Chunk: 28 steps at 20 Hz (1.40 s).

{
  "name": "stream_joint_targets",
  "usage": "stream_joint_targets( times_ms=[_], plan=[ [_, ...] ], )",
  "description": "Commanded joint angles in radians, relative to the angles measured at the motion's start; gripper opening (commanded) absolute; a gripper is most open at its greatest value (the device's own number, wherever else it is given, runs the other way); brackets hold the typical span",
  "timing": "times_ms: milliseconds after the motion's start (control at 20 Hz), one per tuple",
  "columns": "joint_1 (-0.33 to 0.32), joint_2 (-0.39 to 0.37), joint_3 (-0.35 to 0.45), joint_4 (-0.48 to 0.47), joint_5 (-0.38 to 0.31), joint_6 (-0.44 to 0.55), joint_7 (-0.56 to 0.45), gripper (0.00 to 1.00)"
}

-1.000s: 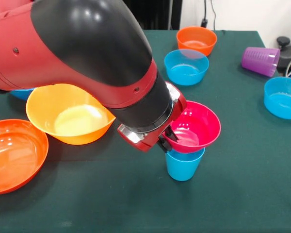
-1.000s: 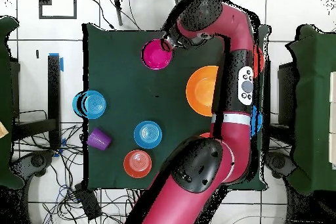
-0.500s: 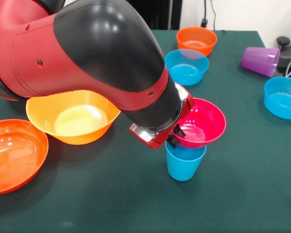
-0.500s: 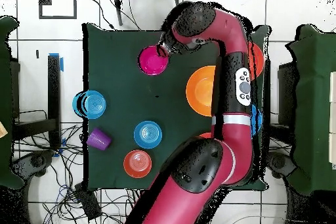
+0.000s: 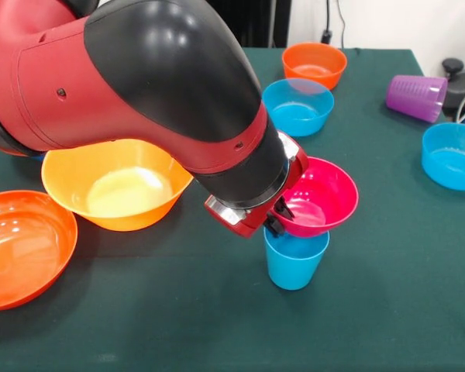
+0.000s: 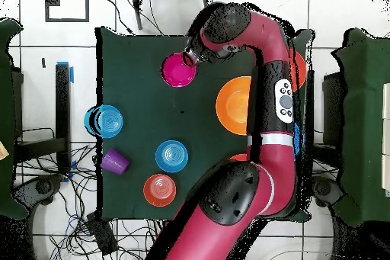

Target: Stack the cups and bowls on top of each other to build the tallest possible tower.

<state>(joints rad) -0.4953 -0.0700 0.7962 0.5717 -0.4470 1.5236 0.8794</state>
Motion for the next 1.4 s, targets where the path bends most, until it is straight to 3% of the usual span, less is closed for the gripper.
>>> stream_joint_targets(
  times_ms=[50,550,1050,1400],
  plan=[
    [0.007,0.016,-0.057,0.004,-0.006,-0.034,0.114,0.0],
    [0.007,0.025,-0.047,-0.013,-0.007,-0.034,0.102,0.0],
    [-0.025,-0.006,-0.071,0.078,0.017,-0.086,0.107,0.0],
    [-0.013,0.005,-0.07,0.042,0.021,-0.068,0.096,0.0]
  ],
)
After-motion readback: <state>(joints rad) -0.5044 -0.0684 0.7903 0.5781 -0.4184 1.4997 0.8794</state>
